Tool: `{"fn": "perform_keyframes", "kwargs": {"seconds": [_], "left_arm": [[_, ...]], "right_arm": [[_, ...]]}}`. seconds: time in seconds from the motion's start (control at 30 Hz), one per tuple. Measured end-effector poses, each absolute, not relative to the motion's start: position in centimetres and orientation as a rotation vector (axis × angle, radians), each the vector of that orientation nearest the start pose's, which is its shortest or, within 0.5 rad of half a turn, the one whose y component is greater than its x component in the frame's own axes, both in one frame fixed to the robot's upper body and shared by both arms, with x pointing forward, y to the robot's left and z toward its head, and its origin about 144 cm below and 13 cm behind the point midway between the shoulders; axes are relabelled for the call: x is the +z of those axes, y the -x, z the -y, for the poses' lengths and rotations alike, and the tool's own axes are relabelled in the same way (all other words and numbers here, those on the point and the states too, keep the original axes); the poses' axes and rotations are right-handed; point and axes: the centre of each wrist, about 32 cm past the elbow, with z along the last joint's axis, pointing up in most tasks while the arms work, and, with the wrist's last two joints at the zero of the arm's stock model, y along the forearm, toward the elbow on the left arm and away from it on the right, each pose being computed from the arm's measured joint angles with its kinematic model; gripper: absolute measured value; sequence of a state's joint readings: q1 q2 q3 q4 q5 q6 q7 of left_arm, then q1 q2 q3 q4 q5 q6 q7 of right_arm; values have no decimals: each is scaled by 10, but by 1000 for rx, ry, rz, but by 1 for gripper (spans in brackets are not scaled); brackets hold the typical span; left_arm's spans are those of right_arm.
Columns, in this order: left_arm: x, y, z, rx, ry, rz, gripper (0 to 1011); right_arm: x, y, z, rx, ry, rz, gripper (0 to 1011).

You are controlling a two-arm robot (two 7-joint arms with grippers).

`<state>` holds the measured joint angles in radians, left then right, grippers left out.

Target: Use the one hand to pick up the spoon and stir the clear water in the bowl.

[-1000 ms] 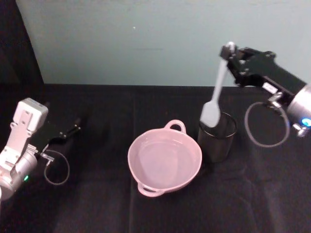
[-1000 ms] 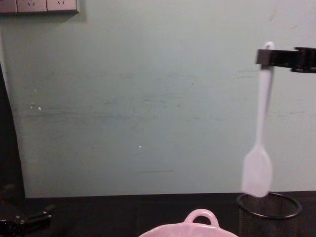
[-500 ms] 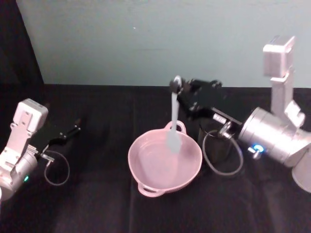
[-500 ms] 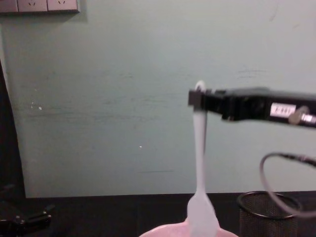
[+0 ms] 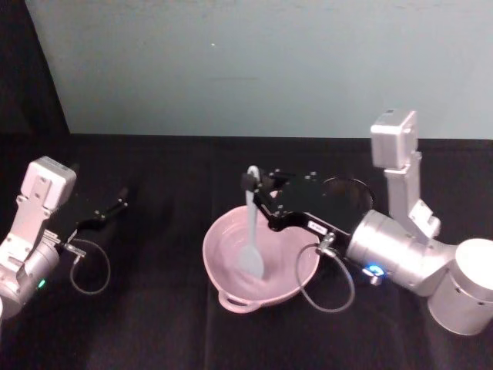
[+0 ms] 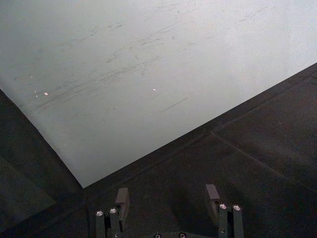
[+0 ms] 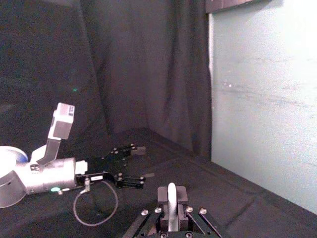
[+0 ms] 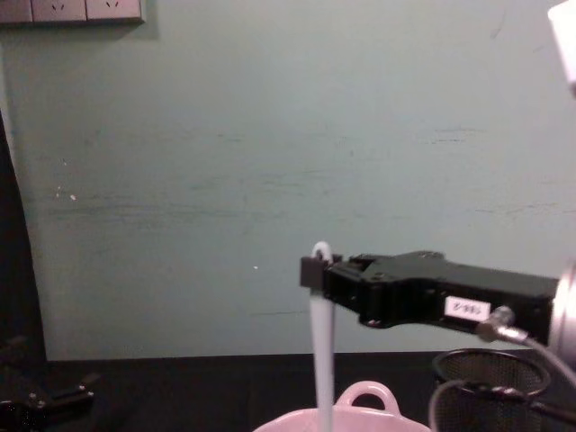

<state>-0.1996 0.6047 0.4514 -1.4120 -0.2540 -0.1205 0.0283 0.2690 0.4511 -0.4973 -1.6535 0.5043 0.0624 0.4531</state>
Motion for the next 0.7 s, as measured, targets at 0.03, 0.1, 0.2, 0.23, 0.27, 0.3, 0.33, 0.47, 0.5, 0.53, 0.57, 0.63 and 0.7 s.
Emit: {"fn": "perform_keyframes", "kwargs": {"seconds": [0.03, 0.1, 0.2, 0.23, 0.27, 0.3, 0.33, 0.47, 0.5, 0.53, 0.57, 0.63, 0.7], "left_arm": [[1140, -489, -310, 1248, -304, 285, 1005], [1140, -489, -310, 1248, -304, 285, 1005], [1140, -489, -310, 1248, -304, 285, 1005], [1140, -489, -310, 1248, -304, 285, 1005], [1140, -489, -310, 1248, -304, 285, 1005], [1140, -489, -310, 1248, -305, 285, 1005], [1140, -489, -310, 1248, -304, 285, 1005], [1140, -489, -310, 1248, -304, 285, 1005], [1140, -489, -310, 1248, -304, 285, 1005], [1140, -489, -310, 1248, -304, 285, 1005], [1140, -489, -310, 1248, -304, 285, 1005], [1140, -489, -310, 1248, -304, 285, 1005], [1140, -489, -310, 1248, -304, 285, 1005]], "right_arm": [[1214, -494, 203, -629, -18, 40, 110], [1210, -499, 199, -621, -18, 32, 110], [1207, -507, 194, -618, -25, 25, 110], [1206, -509, 193, -617, -27, 24, 110], [1206, -511, 192, -617, -31, 25, 110], [1205, -516, 191, -618, -35, 27, 110], [1205, -518, 191, -620, -38, 28, 110], [1204, -527, 196, -647, -51, 34, 110], [1204, -527, 197, -653, -52, 35, 110], [1204, -528, 199, -659, -54, 36, 110], [1205, -529, 200, -665, -55, 37, 110], [1205, -530, 207, -690, -56, 41, 110], [1204, -530, 211, -706, -54, 40, 110]]}}
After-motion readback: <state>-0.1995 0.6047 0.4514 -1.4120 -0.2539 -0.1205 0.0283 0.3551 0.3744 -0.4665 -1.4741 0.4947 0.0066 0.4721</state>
